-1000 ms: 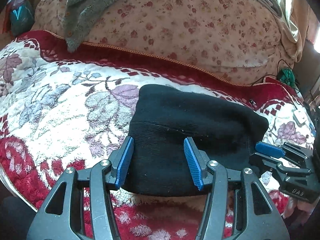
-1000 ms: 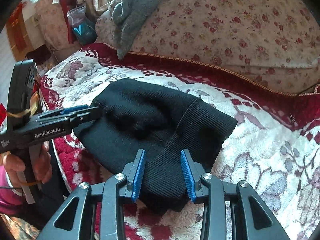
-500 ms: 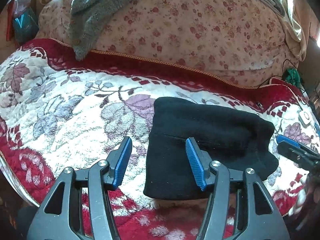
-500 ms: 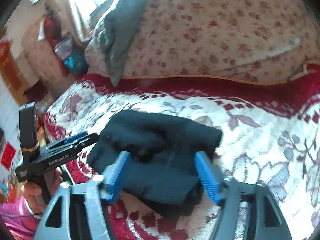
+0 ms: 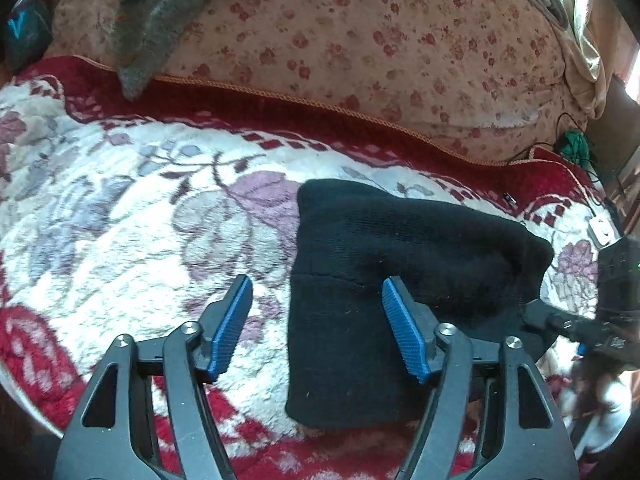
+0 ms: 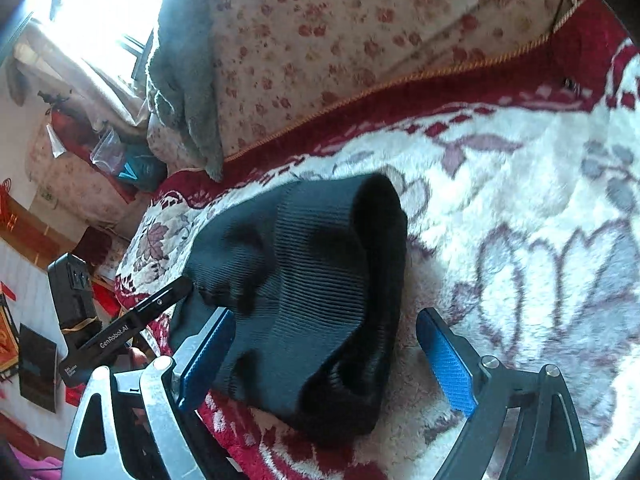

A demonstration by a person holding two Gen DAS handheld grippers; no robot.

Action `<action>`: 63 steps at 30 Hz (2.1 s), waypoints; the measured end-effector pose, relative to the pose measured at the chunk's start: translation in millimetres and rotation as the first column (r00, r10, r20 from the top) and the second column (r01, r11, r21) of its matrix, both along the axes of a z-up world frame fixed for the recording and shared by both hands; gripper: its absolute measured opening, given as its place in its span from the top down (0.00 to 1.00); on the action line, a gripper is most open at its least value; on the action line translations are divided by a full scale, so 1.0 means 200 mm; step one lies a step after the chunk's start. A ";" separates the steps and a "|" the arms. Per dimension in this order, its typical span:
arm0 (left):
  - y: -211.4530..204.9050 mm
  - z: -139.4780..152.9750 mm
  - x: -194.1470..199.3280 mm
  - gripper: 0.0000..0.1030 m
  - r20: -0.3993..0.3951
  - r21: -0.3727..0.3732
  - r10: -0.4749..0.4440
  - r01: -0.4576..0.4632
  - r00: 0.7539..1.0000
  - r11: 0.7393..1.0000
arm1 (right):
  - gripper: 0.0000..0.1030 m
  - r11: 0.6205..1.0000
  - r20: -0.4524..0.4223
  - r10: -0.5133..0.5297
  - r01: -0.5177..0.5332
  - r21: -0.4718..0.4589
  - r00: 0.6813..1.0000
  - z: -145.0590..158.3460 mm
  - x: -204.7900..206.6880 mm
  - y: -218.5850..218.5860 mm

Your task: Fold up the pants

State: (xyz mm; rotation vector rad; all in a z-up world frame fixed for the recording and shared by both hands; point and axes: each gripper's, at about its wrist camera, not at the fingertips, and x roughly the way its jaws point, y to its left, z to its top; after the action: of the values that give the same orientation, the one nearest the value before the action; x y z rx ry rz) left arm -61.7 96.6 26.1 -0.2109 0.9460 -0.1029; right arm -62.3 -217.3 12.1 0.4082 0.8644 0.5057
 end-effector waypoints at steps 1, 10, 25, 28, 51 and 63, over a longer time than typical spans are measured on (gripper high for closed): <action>0.00 -0.01 0.01 0.27 -0.004 -0.008 0.000 0.000 1.000 1.000 | 0.10 1.000 -0.011 0.004 -0.004 0.004 1.000 -0.03 0.02 0.01; 0.01 -0.12 0.09 0.25 -0.034 -0.157 -0.048 0.042 0.998 0.987 | 0.12 0.986 0.020 0.071 -0.068 -0.149 0.997 -0.04 0.04 0.16; 0.10 0.06 0.02 0.63 0.048 -0.203 -0.083 0.091 0.995 0.975 | 0.62 0.988 0.132 0.154 -0.152 -0.026 0.979 0.14 -0.05 0.17; 0.22 0.15 0.00 0.63 0.084 -0.183 -0.053 0.068 0.995 0.981 | 0.62 0.980 0.157 0.197 -0.194 -0.034 0.968 0.21 -0.06 0.27; 0.96 -0.01 -0.10 0.61 0.004 -0.055 0.209 -0.209 0.978 0.976 | 0.57 0.925 0.049 0.373 -0.367 -0.098 0.927 -0.05 0.23 1.20; 0.94 0.09 -0.16 0.43 0.006 0.047 0.306 -0.306 0.952 0.951 | 0.44 0.947 0.020 0.273 -0.265 -0.180 0.962 0.06 0.21 1.03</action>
State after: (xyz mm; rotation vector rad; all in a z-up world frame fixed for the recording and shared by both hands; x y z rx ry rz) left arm -94.3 284.9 43.7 -0.3117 0.9052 0.2060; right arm -19.8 -12.1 24.8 0.1149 0.9186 0.6818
